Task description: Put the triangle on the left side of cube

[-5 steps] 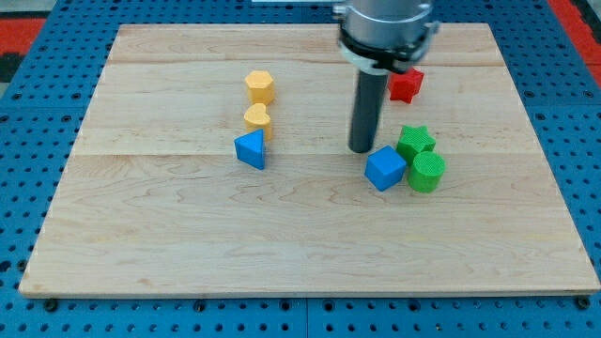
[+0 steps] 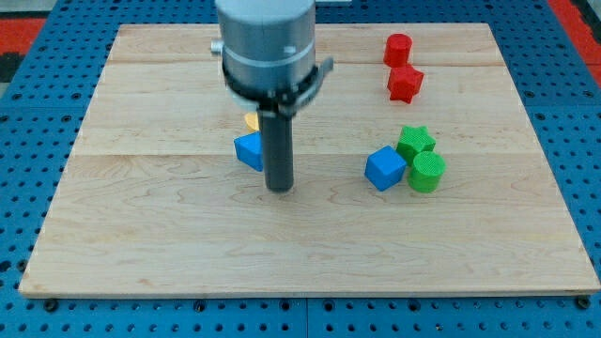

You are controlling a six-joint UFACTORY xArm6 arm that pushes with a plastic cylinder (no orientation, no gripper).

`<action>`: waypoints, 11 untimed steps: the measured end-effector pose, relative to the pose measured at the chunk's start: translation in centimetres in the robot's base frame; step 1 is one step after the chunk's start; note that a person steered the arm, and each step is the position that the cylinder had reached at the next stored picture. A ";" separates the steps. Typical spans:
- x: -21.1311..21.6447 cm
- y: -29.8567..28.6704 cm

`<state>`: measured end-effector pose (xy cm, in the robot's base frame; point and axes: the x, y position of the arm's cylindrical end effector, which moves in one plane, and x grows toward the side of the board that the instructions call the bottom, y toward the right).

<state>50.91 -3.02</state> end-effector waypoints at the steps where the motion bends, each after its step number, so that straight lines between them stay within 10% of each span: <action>1: 0.6 -7.6; 6: -7.5 -6.6; 9: -6.7 13.6; 11: -6.6 4.1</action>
